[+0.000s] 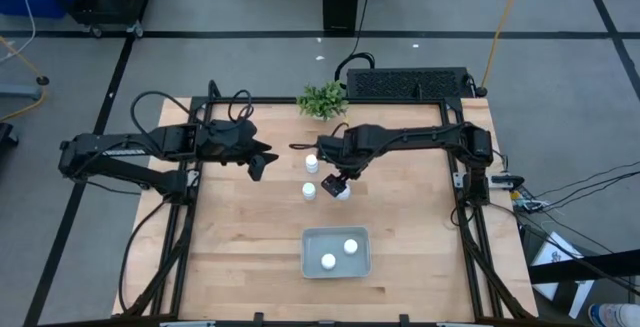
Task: Pick and place pill bottles into a basket
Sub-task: Put the white medicine bottle into the gray bin
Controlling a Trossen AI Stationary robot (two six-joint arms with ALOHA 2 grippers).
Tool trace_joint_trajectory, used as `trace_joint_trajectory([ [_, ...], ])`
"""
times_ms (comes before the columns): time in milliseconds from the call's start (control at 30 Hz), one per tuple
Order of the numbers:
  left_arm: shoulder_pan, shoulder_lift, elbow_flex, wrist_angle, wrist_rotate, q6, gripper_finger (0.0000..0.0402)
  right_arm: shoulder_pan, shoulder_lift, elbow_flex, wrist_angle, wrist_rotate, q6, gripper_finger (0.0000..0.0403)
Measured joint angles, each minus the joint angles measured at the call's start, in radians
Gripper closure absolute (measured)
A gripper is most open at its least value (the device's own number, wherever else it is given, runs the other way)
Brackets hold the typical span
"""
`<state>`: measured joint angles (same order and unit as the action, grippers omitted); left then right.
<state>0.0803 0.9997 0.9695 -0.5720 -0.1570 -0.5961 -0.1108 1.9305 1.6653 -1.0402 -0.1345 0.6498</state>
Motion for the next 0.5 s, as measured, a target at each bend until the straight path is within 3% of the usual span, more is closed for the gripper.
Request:
trace_joint_trajectory([
  [167,0.000,0.000,0.000,0.000,0.000,0.008,0.0192,0.002,0.009,0.000,0.006,0.003,0.009,0.0082],
  [500,0.000,0.000,0.000,0.000,0.000,0.008,0.0192,0.005,0.057,-0.002,-0.028,-0.001,-0.004,0.0088],
])
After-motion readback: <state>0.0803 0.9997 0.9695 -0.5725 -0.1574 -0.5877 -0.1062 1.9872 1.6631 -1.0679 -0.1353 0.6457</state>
